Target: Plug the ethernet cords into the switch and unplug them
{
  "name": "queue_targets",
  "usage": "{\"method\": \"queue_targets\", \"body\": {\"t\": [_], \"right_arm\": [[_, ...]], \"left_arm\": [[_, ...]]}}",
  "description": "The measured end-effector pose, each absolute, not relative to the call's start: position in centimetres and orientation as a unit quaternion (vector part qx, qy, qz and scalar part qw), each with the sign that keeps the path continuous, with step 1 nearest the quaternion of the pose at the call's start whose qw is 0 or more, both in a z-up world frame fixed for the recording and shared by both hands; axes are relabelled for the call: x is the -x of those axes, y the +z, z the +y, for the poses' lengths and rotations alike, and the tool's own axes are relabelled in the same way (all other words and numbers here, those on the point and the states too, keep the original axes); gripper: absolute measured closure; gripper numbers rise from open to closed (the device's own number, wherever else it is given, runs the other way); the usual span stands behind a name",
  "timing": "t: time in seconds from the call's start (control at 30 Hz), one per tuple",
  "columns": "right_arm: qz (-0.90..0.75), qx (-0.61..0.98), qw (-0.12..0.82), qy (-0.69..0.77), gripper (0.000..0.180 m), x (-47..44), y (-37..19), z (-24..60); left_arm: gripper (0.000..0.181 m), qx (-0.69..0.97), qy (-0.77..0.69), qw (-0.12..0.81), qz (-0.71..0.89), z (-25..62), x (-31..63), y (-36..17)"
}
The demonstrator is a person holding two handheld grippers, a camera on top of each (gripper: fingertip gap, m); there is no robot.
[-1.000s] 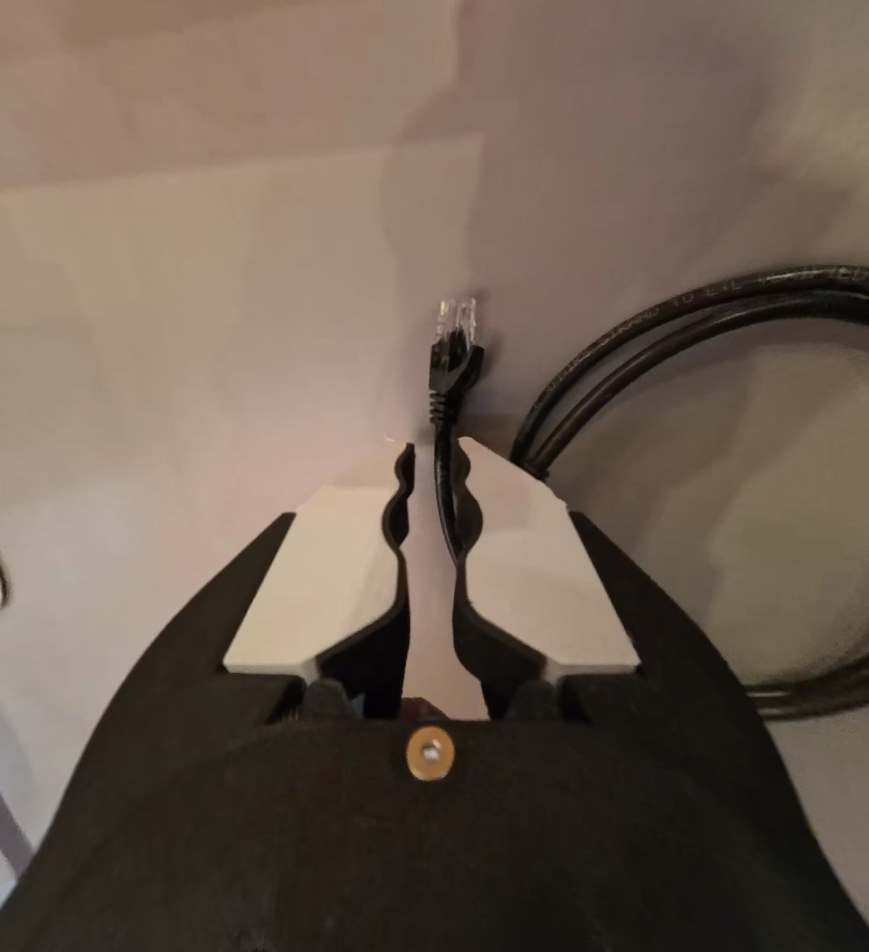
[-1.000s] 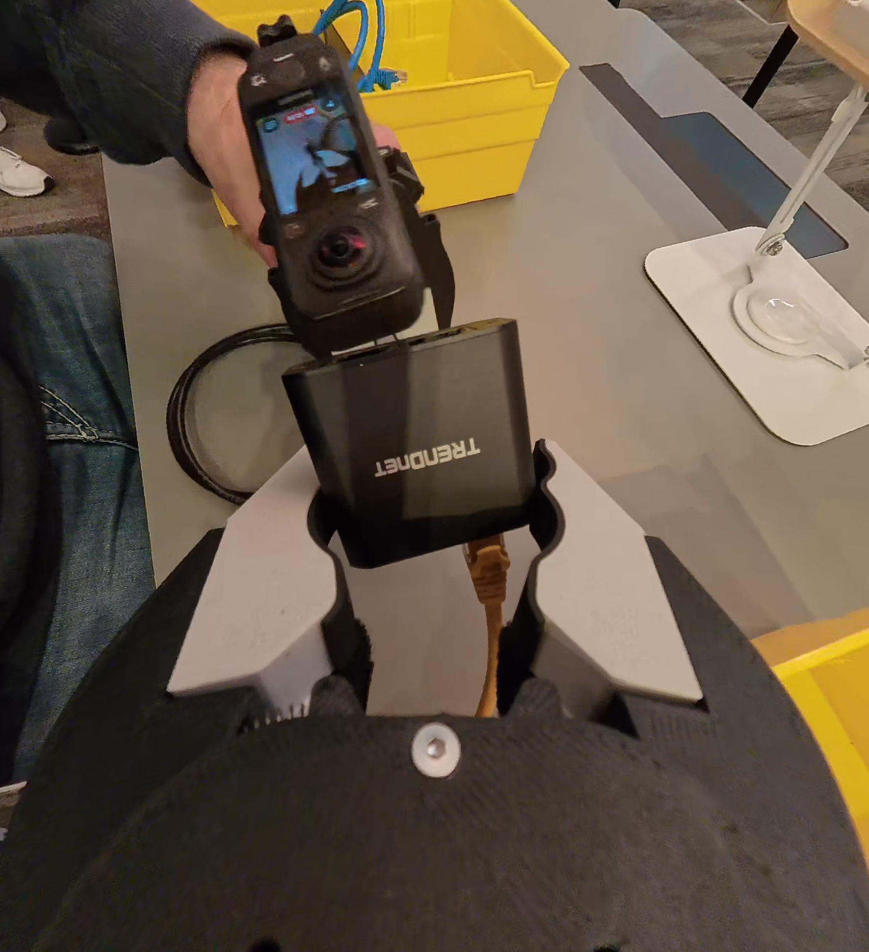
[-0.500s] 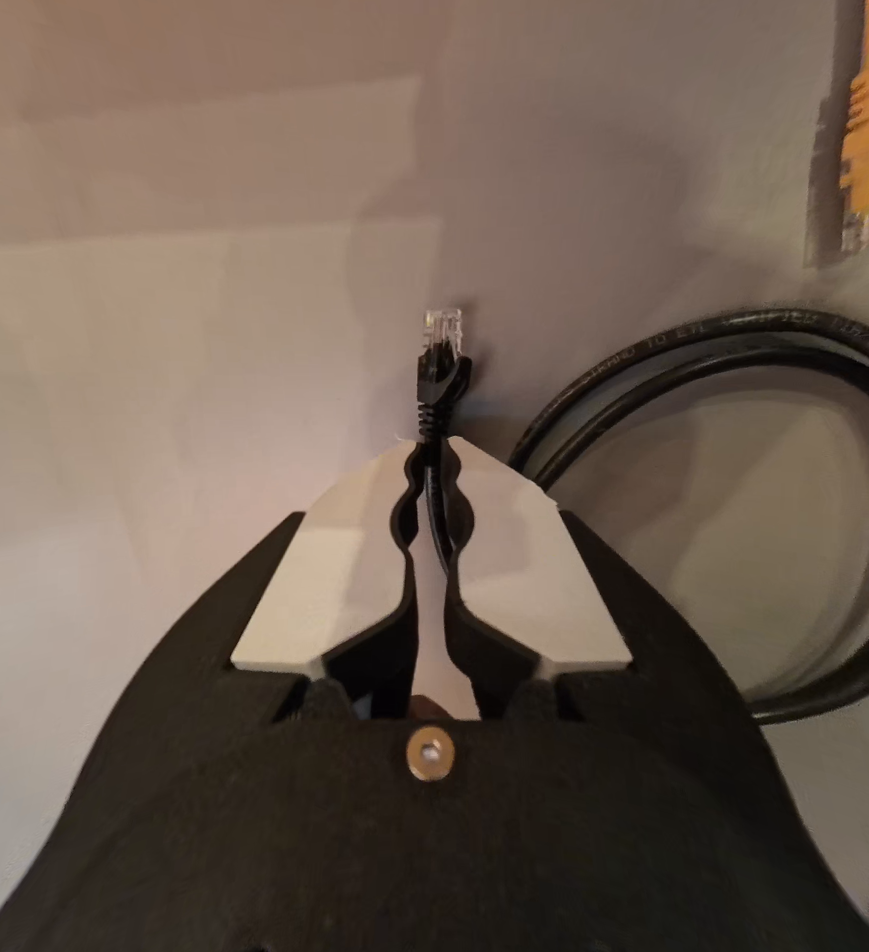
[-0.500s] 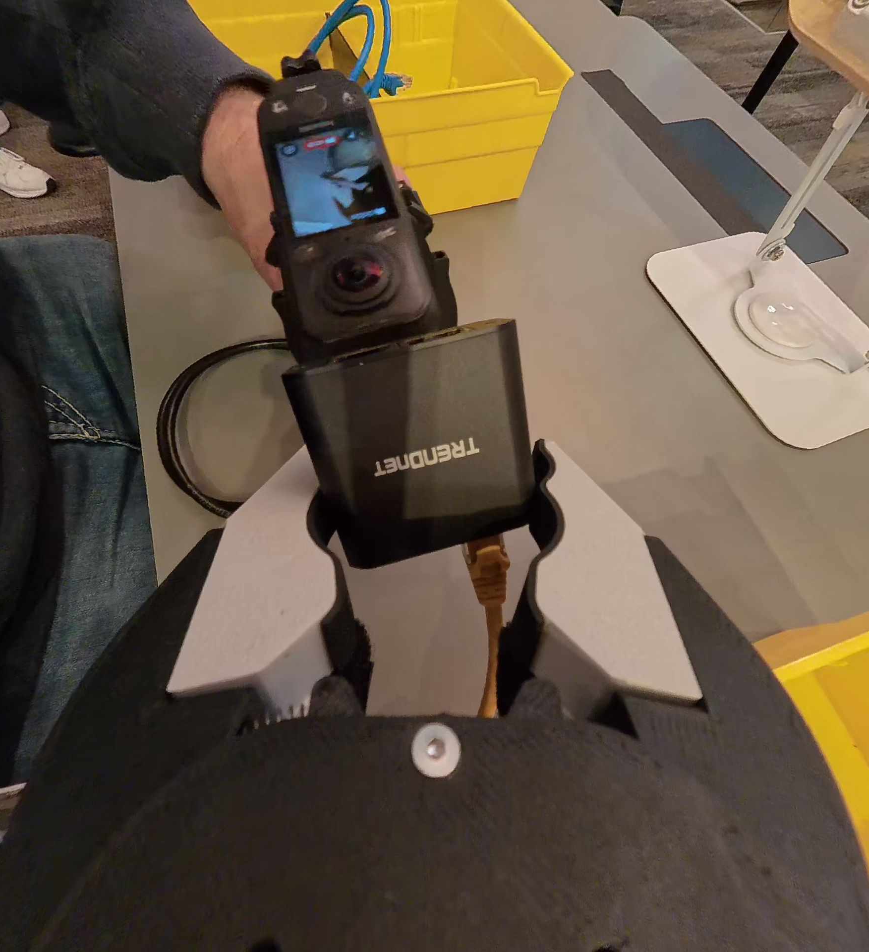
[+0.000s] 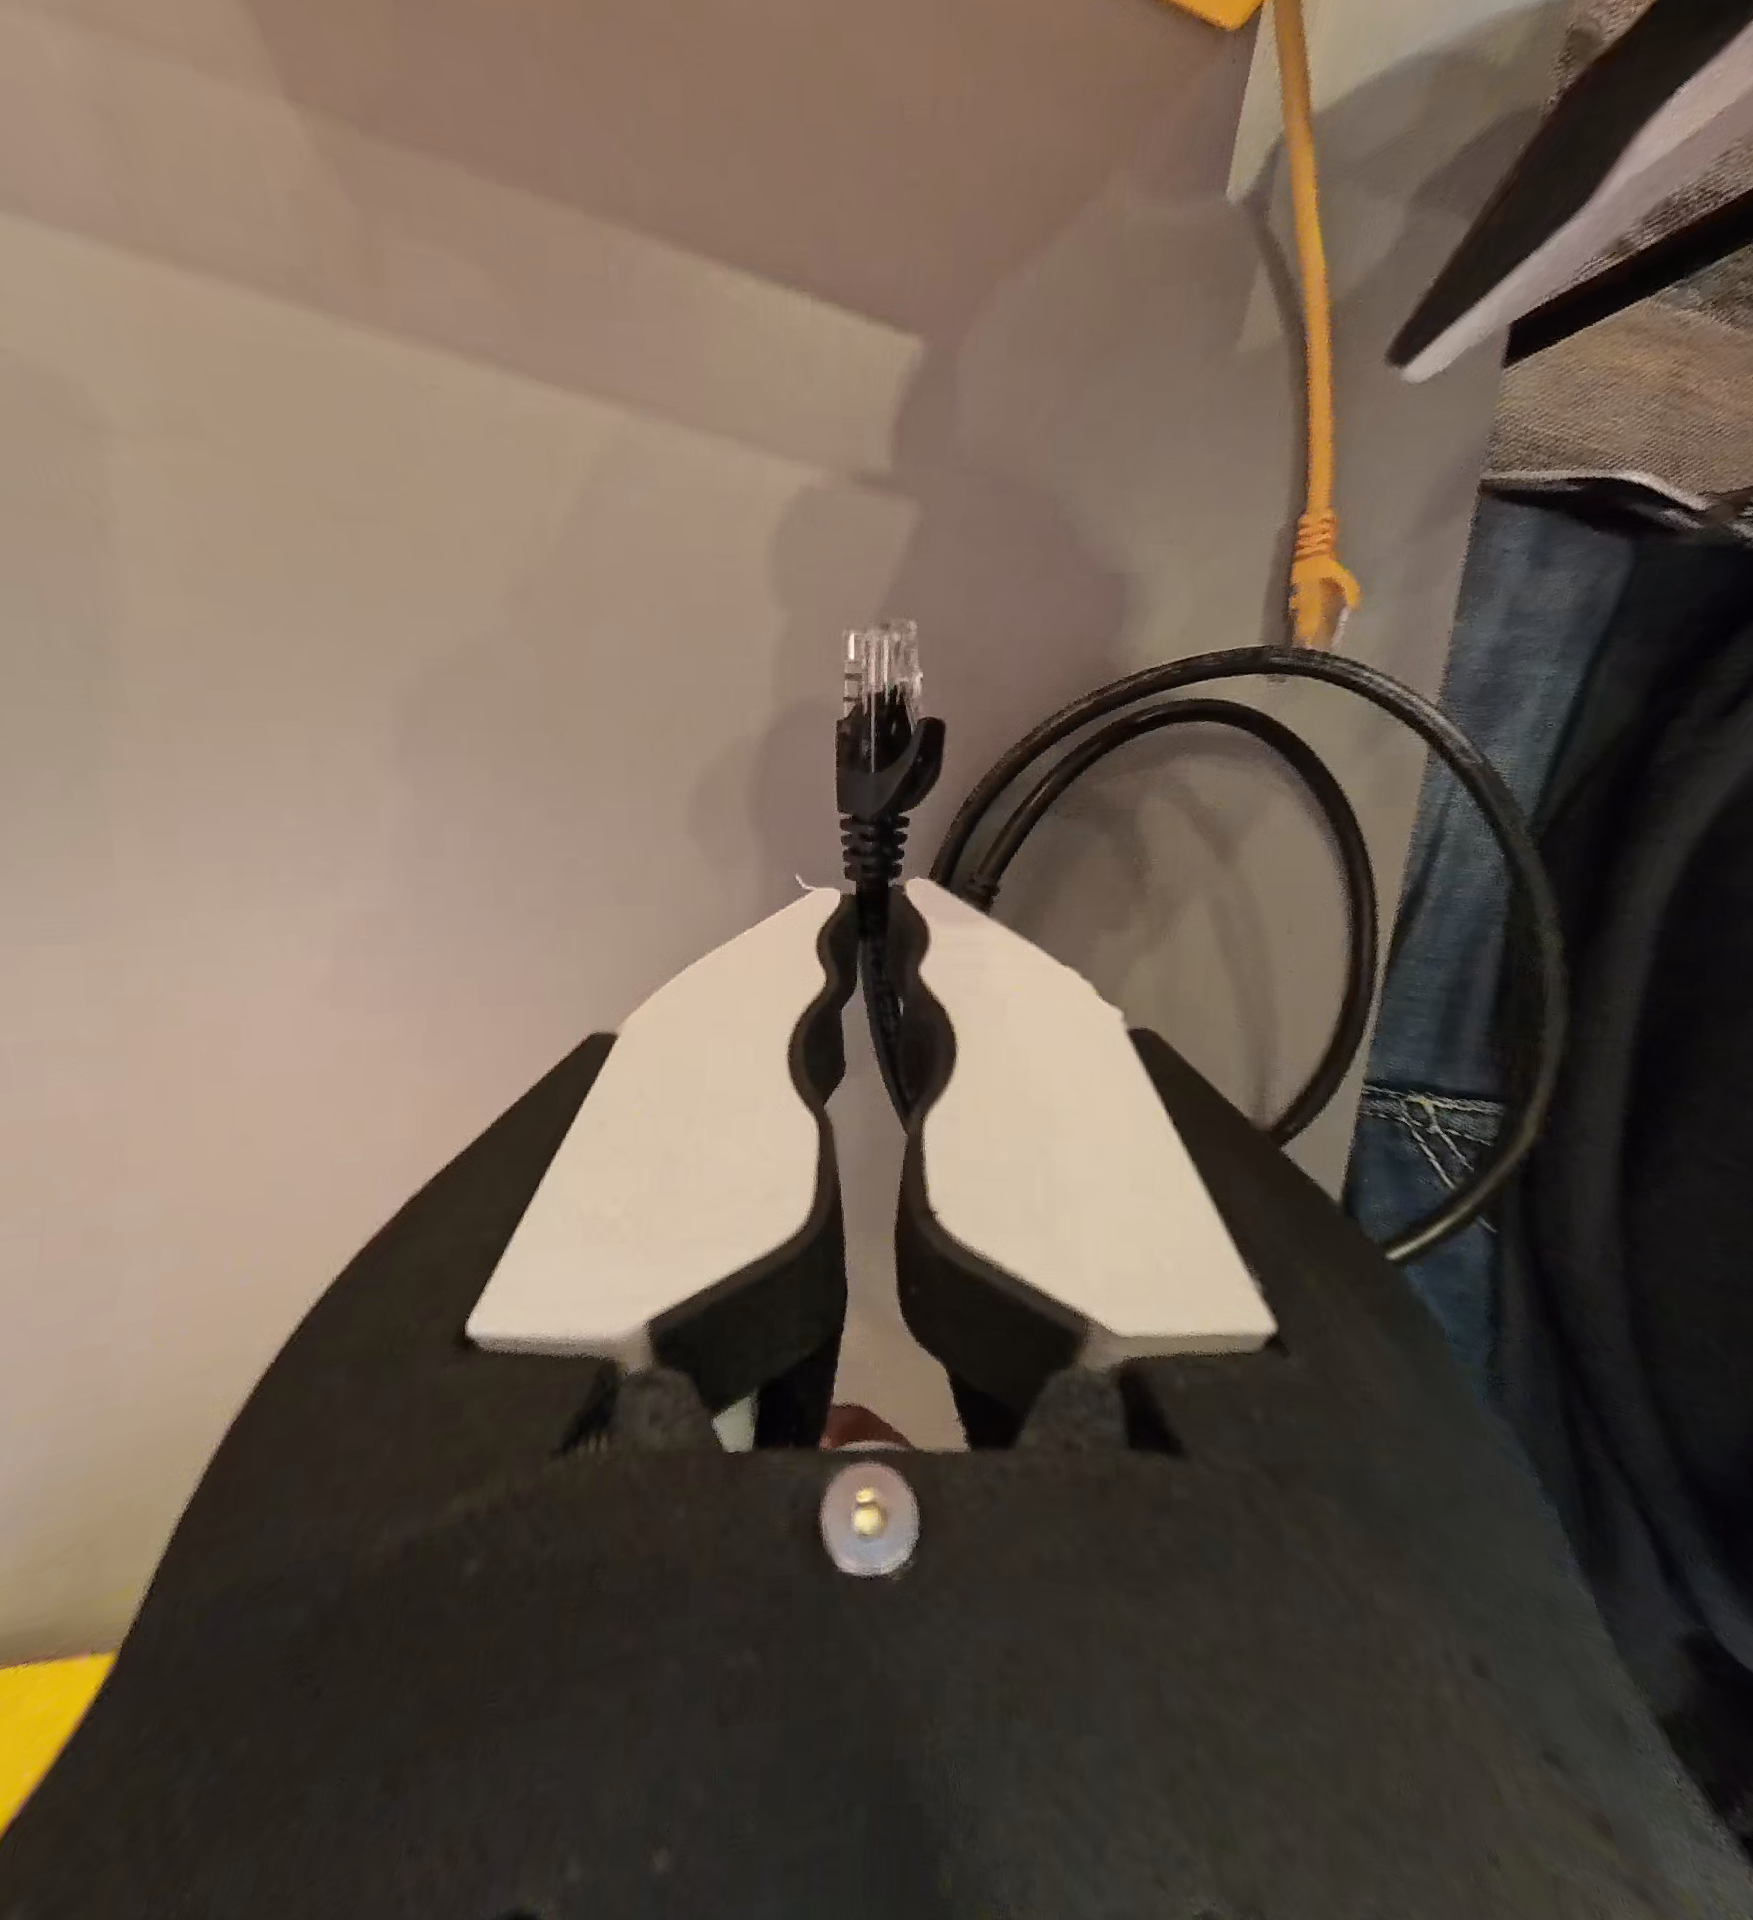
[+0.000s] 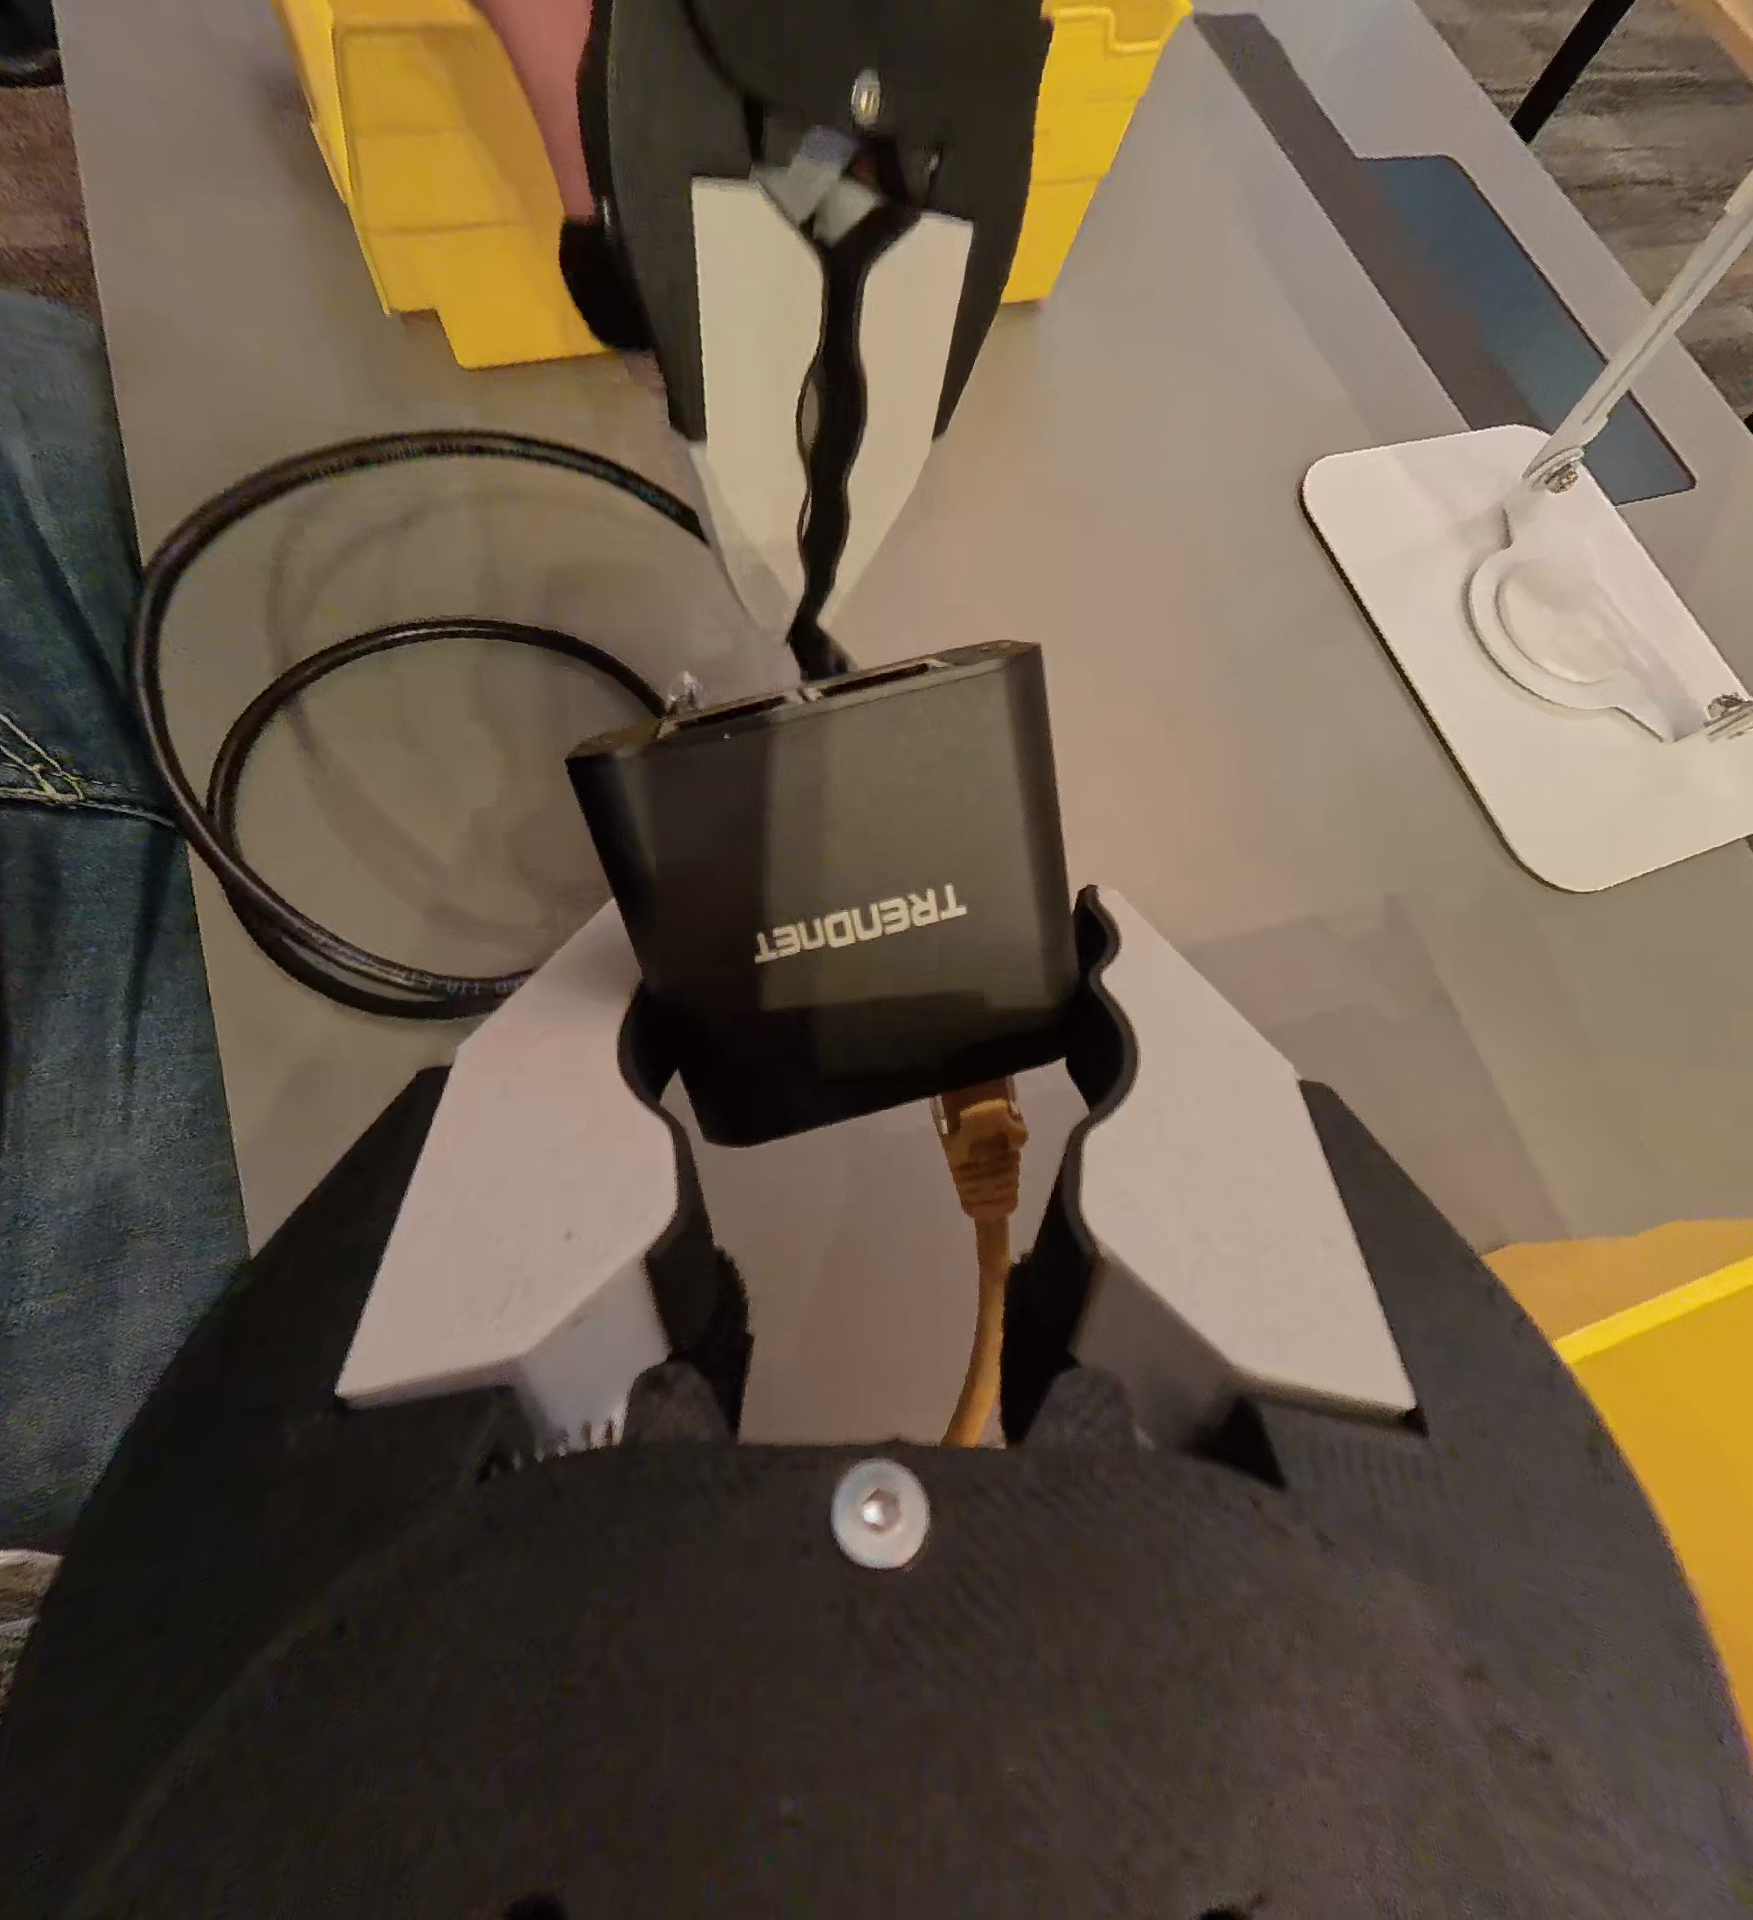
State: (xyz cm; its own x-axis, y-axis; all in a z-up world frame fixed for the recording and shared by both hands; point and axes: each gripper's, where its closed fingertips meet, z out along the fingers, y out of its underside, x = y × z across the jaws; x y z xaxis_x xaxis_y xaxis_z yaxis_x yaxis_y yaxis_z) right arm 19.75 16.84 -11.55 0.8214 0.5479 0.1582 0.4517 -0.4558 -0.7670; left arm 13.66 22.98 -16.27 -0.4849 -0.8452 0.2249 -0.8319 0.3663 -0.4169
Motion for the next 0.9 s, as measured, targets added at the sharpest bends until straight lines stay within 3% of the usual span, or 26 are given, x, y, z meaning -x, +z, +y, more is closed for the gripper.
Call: {"method": "queue_targets", "body": {"t": [0.03,0.37,0.9], "right_arm": [[-0.296,0.852,0.428,0.052,0.104,-19.7,-11.6,16.9],[-0.35,0.861,0.364,-0.058,0.105,-20.3,-14.0,18.6],[-0.378,0.855,0.344,-0.092,0.104,-20.4,-14.8,20.0]], "left_arm": [[0.175,0.506,-0.247,0.013,0.826,23.1,-13.5,-15.6],[0.175,0.488,-0.263,-0.038,0.832,21.5,-12.6,-10.8],[0.175,0.482,-0.244,-0.108,0.834,20.8,-13.5,-10.4]]}}
